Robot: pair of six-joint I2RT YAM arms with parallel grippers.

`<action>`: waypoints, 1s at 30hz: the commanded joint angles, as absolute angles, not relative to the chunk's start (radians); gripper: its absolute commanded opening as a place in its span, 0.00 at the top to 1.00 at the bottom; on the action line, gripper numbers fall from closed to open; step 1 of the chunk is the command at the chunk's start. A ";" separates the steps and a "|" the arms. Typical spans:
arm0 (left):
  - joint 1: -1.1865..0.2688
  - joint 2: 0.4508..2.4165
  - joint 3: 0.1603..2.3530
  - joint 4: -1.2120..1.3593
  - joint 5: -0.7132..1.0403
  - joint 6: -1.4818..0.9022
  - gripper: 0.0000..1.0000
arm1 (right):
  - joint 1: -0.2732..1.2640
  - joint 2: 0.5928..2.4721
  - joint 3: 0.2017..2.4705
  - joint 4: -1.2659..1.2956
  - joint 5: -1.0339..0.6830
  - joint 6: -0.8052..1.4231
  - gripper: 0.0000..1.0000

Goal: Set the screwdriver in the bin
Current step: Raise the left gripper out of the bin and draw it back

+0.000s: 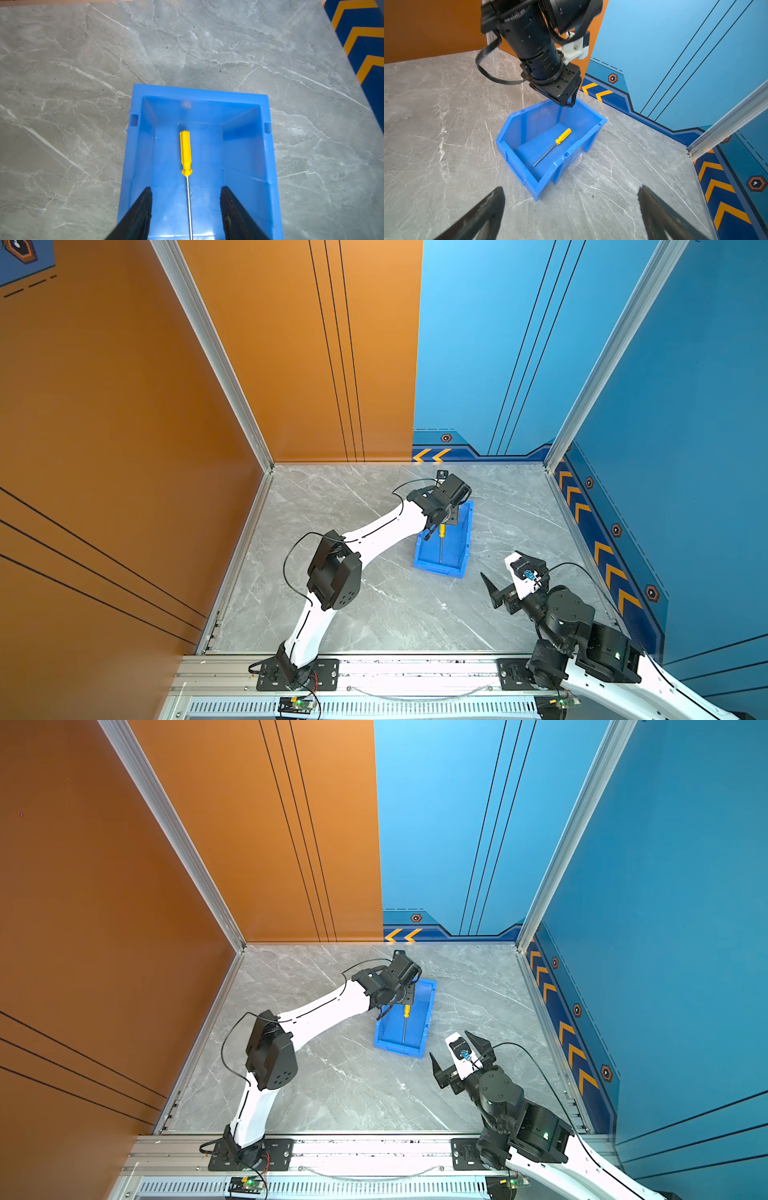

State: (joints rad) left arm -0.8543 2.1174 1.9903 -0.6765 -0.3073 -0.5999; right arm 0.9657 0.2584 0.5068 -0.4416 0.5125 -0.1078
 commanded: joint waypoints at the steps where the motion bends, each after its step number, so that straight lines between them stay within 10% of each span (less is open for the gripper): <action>1: -0.865 2.012 1.950 -0.719 -0.333 -0.578 0.42 | 0.961 0.249 0.499 -0.430 0.553 -0.089 0.00; 25: -0.783 1.732 1.617 -0.691 -0.323 -0.425 0.29 | 0.928 0.365 0.507 -0.439 0.564 -0.063 0.00; 30: -0.697 1.633 1.433 -0.567 -0.265 -0.388 0.09 | 0.872 0.394 0.496 -0.431 0.530 -0.004 0.00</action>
